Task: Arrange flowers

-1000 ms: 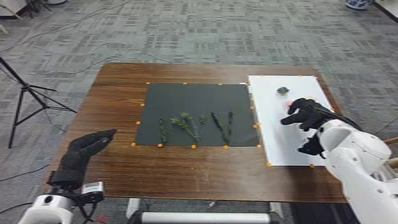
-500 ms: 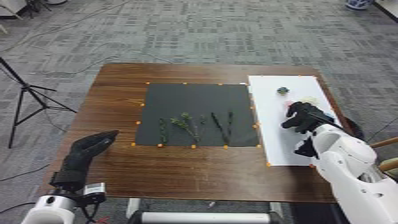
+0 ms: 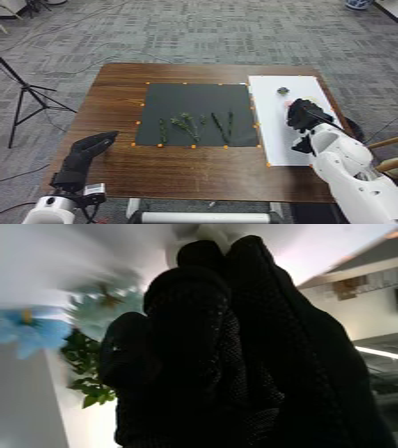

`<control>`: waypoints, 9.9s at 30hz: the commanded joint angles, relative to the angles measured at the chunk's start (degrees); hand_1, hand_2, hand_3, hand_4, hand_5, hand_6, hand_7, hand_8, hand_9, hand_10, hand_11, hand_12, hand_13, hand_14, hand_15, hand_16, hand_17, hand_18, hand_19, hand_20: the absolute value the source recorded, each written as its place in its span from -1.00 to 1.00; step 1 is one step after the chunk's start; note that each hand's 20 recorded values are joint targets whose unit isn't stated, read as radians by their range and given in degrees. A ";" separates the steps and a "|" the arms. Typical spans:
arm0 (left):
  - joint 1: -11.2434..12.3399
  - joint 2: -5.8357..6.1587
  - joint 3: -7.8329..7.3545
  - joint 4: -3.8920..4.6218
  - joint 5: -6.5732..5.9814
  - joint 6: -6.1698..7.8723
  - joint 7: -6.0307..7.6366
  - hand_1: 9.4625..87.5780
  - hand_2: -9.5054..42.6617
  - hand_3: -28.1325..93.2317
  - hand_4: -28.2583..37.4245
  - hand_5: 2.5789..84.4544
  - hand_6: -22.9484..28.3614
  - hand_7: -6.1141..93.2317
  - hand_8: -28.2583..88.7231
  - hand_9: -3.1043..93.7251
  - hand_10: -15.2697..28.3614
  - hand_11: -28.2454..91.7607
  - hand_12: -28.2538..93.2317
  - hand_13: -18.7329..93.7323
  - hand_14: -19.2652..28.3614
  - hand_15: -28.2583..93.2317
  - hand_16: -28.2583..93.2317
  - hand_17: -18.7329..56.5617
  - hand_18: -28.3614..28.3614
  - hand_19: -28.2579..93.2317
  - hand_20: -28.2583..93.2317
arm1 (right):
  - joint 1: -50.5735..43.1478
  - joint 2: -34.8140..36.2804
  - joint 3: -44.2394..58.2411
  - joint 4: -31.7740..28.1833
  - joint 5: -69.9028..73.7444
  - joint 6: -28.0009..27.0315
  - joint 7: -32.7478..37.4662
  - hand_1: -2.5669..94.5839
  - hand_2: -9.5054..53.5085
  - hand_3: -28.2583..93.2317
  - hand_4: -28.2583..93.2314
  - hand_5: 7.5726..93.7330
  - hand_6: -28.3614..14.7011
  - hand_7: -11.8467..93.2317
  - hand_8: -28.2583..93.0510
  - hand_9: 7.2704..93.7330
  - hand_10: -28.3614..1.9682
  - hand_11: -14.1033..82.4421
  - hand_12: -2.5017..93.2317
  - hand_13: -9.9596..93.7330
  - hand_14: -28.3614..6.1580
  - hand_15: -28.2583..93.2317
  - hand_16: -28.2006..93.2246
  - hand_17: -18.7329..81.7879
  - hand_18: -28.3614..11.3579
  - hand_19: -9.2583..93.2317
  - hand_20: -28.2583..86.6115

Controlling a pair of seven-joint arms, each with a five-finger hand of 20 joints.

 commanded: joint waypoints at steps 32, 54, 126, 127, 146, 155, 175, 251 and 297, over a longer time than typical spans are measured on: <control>-3.93 6.07 4.18 2.29 -19.03 26.08 14.25 -0.67 0.74 0.35 -1.00 0.29 -0.02 -0.59 -0.69 0.15 0.39 -0.24 -0.41 -0.01 0.40 -0.33 -0.57 -0.33 0.24 -0.40 -0.32 | 27.97 -36.31 -27.91 9.98 -4.00 -25.13 -19.74 0.43 -1.00 0.39 -0.76 0.42 0.18 -0.11 -0.20 0.87 0.19 -0.49 -0.03 0.90 0.43 0.26 0.09 0.65 -0.01 0.87 0.29; -0.99 5.06 2.81 1.20 -18.48 21.38 15.82 -0.73 0.29 0.46 -1.00 0.26 -0.02 -0.58 -0.68 0.12 0.39 -0.22 -0.40 -0.01 0.43 -0.29 -0.58 -0.37 0.31 -0.36 -0.32 | 24.80 -40.76 -26.74 18.76 -24.78 -24.33 -26.38 0.38 -1.00 0.42 -0.81 0.39 0.27 -0.07 -0.22 0.88 0.27 -0.54 -0.08 0.90 0.45 0.26 0.10 0.61 -0.09 0.94 0.27; -0.82 4.52 5.15 1.19 -14.05 17.02 13.10 -0.62 -0.59 0.58 -1.00 0.25 -0.16 -0.54 -0.70 0.08 0.35 -0.21 -0.38 0.00 0.44 -0.30 -0.56 -0.38 0.37 -0.38 -0.31 | 32.26 -20.91 -27.35 -3.36 -3.25 -27.51 -12.90 -0.04 -1.00 0.51 -0.76 0.06 0.37 -0.50 -0.63 0.31 -0.16 -0.52 -0.57 0.86 0.36 0.29 0.04 0.52 -0.24 0.99 0.24; -0.70 4.50 5.15 1.11 -14.17 16.92 13.22 -0.62 -0.59 0.58 -1.00 0.25 -0.16 -0.54 -0.70 0.08 0.35 -0.21 -0.38 0.00 0.44 -0.30 -0.56 -0.38 0.37 -0.38 -0.31 | 32.06 -20.94 -27.92 -3.52 -2.80 -27.40 -12.48 -0.04 -1.00 0.52 -0.76 0.06 0.37 -0.50 -0.63 0.31 -0.16 -0.52 -0.57 0.86 0.36 0.29 0.04 0.52 -0.24 0.99 0.24; -6.09 3.40 8.76 3.62 -13.58 16.06 11.76 -0.62 -0.59 0.58 -1.00 0.25 -0.16 -0.54 -0.70 0.08 0.35 -0.21 -0.38 0.00 0.45 -0.30 -0.56 -0.38 0.37 -0.38 -0.31 | 25.66 -32.17 -26.83 7.36 -13.93 -29.27 -18.24 -0.04 -1.00 0.53 -0.77 0.06 0.36 -0.49 -0.63 0.30 -0.16 -0.52 -0.57 0.86 0.37 0.30 0.04 0.52 -0.24 1.00 0.23; -8.30 2.86 10.08 4.46 -13.36 15.54 11.83 -0.62 -0.59 0.57 -1.00 0.25 -0.16 -0.54 -0.70 0.08 0.35 -0.21 -0.38 0.00 0.45 -0.29 -0.56 -0.38 0.37 -0.38 -0.31 | 22.49 -36.31 -26.69 13.85 -22.23 -33.35 -20.86 -0.05 -1.00 0.54 -0.77 0.05 0.37 -0.48 -0.64 0.28 -0.15 -0.52 -0.57 0.86 0.37 0.30 0.03 0.53 -0.24 1.00 0.24; -8.33 3.22 10.50 4.51 -13.17 14.75 11.37 -0.63 -0.59 0.58 -1.00 0.25 -0.16 -0.54 -0.70 0.08 0.35 -0.21 -0.38 0.00 0.45 -0.29 -0.56 -0.39 0.37 -0.37 -0.31 | 28.10 -33.36 -27.79 10.75 -15.46 -27.39 -16.34 -0.07 -1.00 0.55 -0.76 0.01 0.38 -0.47 -0.64 0.27 -0.18 -0.53 -0.56 0.86 0.38 0.32 0.03 0.53 -0.24 1.00 0.25; -2.55 1.52 7.12 2.13 -11.91 15.88 11.80 -0.49 -0.70 0.56 -0.91 0.25 -0.17 -0.52 -0.70 0.09 0.34 -0.21 -0.38 0.01 0.44 -0.29 -0.57 -0.35 0.39 -0.33 -0.28 | -4.20 11.84 6.93 0.98 0.74 7.00 -11.30 -0.16 -1.00 0.55 -0.80 0.11 0.28 -0.36 -0.64 0.43 0.01 -0.27 -0.46 0.72 0.19 0.34 0.02 0.38 -0.39 0.93 0.28; -2.90 4.02 3.49 2.30 -11.70 17.62 12.97 -0.52 -0.69 0.58 -0.95 0.25 -0.17 -0.52 -0.70 0.10 0.34 -0.21 -0.38 0.01 0.44 -0.29 -0.57 -0.35 0.39 -0.35 -0.29 | 47.34 2.93 -45.83 1.89 4.87 4.95 -23.88 0.30 -1.00 0.43 -0.82 0.59 0.32 -0.27 -0.37 0.92 0.33 -0.52 -0.09 0.92 0.49 0.34 0.08 0.59 -0.17 1.00 0.28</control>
